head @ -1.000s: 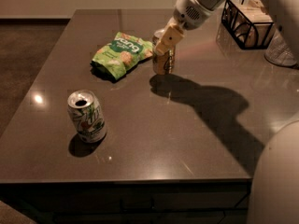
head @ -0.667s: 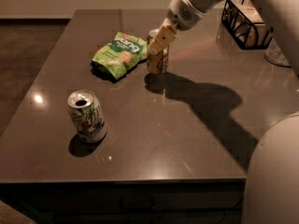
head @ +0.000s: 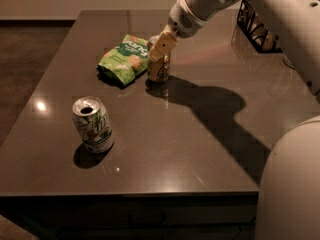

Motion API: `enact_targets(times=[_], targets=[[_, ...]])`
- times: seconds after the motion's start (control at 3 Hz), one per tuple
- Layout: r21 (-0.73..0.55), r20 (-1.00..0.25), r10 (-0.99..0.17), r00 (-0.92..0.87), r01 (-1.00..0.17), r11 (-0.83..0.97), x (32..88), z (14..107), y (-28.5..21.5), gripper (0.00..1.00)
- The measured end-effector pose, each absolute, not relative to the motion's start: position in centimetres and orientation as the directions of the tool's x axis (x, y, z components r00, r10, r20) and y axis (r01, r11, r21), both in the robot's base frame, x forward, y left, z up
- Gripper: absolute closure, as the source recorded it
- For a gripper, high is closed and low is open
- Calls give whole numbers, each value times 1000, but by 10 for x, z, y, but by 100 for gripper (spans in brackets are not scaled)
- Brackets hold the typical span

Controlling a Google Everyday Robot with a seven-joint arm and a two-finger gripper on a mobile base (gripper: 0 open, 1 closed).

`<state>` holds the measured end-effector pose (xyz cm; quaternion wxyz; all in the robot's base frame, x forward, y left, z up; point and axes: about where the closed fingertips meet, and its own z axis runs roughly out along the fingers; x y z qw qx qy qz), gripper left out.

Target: Move orange can near green rice chip bag

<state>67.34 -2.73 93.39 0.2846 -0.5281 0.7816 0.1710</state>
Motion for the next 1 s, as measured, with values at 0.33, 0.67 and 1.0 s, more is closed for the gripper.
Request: enact_targets(times=[0.33, 0.67, 1.0], targets=[[-42, -618, -735, -279, -922, 386, 675, 928, -18, 83], [-36, -616, -737, -277, -925, 378, 674, 923, -13, 60], [-33, -615, -739, -277, -926, 375, 674, 921, -11, 35]])
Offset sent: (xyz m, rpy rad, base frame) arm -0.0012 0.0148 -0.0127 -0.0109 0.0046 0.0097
